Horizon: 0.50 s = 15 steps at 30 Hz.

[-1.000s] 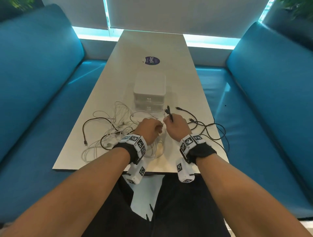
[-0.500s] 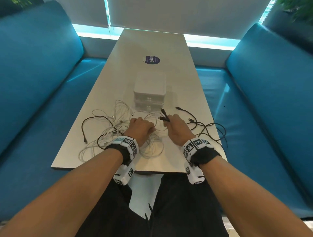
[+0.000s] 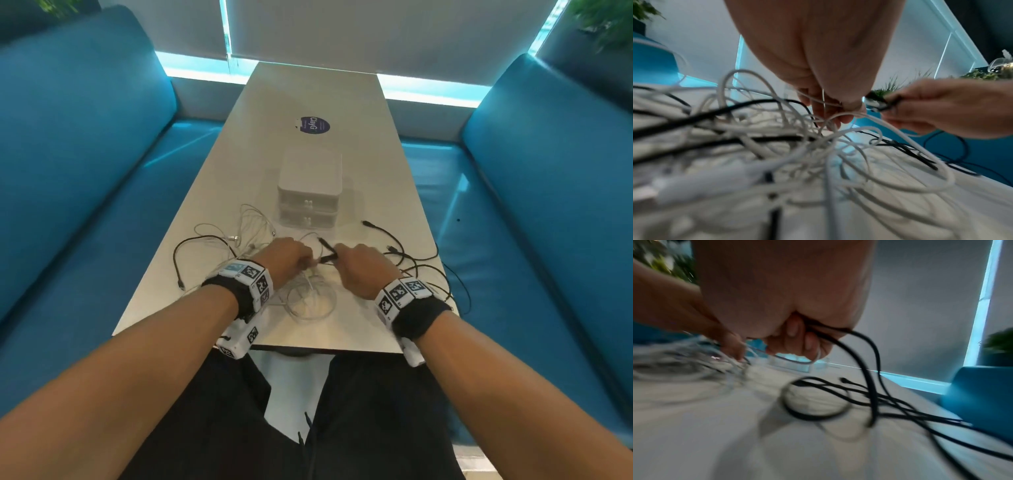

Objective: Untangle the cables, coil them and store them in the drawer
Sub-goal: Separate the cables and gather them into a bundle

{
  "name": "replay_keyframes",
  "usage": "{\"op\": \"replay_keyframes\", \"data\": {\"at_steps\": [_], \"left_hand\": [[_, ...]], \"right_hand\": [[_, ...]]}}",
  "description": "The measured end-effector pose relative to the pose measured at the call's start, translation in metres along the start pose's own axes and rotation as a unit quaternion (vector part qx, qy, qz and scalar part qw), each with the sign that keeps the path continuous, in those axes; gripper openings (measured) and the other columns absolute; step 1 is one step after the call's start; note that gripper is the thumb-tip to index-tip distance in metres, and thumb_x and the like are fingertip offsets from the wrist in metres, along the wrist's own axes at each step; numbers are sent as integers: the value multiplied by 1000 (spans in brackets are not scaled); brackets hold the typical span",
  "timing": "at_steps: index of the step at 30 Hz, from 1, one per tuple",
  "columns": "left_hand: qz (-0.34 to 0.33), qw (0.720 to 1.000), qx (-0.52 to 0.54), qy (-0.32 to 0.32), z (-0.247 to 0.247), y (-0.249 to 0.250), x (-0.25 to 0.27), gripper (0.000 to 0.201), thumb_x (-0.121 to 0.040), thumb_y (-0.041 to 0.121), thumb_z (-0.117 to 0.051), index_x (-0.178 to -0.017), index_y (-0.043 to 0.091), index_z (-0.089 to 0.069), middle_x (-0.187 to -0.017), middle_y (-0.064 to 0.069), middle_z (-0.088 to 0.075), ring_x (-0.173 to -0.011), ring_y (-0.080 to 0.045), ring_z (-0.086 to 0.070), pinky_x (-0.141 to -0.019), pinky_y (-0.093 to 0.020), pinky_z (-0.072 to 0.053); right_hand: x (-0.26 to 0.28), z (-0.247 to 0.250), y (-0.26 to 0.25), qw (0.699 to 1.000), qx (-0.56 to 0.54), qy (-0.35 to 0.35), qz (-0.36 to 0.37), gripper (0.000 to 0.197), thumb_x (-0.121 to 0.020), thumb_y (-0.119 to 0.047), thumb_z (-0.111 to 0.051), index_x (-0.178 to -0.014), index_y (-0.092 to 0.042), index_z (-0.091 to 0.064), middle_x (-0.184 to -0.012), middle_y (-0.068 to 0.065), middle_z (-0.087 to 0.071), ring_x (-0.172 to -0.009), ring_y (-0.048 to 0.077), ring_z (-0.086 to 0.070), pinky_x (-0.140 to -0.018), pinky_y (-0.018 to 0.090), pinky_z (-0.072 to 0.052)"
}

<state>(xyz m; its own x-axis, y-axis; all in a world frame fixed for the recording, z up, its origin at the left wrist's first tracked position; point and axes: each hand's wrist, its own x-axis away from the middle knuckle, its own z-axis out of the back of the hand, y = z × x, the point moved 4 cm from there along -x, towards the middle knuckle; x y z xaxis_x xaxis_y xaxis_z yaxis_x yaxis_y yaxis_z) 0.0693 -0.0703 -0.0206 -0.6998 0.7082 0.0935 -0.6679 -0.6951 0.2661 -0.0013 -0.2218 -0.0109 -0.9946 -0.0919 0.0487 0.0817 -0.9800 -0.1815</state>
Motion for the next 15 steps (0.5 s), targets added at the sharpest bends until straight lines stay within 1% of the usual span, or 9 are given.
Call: {"op": "replay_keyframes", "data": {"at_steps": [2, 4, 6, 8, 10, 11, 13, 14, 15], "left_hand": [[-6, 1000, 4, 13, 11, -11, 1, 32, -103, 33, -47, -101, 9, -68, -95, -8, -67, -92, -27, -59, -79, -33, -39], [-20, 999, 10, 34, 18, -13, 1, 33, -104, 34, -46, -97, 8, -67, -93, -8, -68, -91, -28, -59, -79, -33, -39], [-34, 998, 5, 48, 18, -6, -3, 33, -104, 32, -45, -96, 7, -65, -94, -9, -67, -91, -29, -60, -75, -32, -36], [-39, 998, -14, 57, 15, 4, -6, 30, -105, 30, -45, -99, 8, -64, -97, -10, -68, -92, -29, -60, -74, -31, -34], [-41, 995, -51, 76, 14, 14, -8, 30, -105, 33, -43, -100, 11, -64, -97, -9, -67, -91, -30, -61, -73, -33, -36], [-43, 994, -66, 80, 13, 18, -8, 31, -105, 34, -42, -101, 12, -64, -97, -8, -67, -89, -30, -62, -72, -34, -37], [-51, 993, -67, 85, 10, 26, -10, 30, -105, 33, -42, -104, 13, -64, -97, -8, -66, -87, -30, -63, -70, -34, -39], [-57, 993, -54, 86, 9, 29, -9, 28, -105, 32, -42, -106, 14, -64, -98, -8, -66, -87, -30, -64, -70, -36, -43], [-59, 993, -41, 89, 9, 29, -9, 27, -105, 31, -43, -108, 15, -64, -99, -9, -67, -88, -30, -64, -72, -38, -46]], "right_hand": [[4, 2, 25, 997, 44, 5, -63, 26, -103, -30, -36, -112, -11, -51, -96, 15, -65, -85, 37, -64, -67, 41, -50], [5, 4, 37, 993, 45, 17, -106, 26, -102, -29, -36, -112, -10, -51, -100, 15, -65, -89, 38, -63, -69, 40, -48], [1, 9, 36, 991, 11, 35, -130, 25, -101, -28, -39, -111, -10, -52, -101, 15, -65, -91, 38, -63, -72, 40, -48], [-6, 12, 31, 986, -60, 56, -147, 22, -100, -26, -41, -110, -11, -53, -102, 15, -65, -93, 37, -63, -78, 42, -52], [-10, 14, 21, 979, -122, 74, -144, 17, -99, -21, -43, -112, -14, -52, -102, 14, -66, -91, 36, -64, -80, 45, -53], [-11, 15, 15, 978, -142, 77, -129, 17, -99, -19, -44, -113, -15, -52, -100, 14, -66, -87, 35, -64, -77, 45, -54], [-11, 15, 1, 979, -167, 75, -90, 19, -101, -19, -40, -115, -15, -52, -94, 16, -66, -78, 34, -63, -67, 41, -52], [-10, 14, -5, 979, -176, 69, -75, 21, -102, -20, -38, -115, -12, -53, -94, 18, -67, -79, 35, -63, -66, 38, -48], [-9, 13, -9, 979, -183, 60, -68, 22, -103, -20, -37, -114, -10, -54, -96, 18, -67, -82, 35, -63, -68, 36, -46]]}}
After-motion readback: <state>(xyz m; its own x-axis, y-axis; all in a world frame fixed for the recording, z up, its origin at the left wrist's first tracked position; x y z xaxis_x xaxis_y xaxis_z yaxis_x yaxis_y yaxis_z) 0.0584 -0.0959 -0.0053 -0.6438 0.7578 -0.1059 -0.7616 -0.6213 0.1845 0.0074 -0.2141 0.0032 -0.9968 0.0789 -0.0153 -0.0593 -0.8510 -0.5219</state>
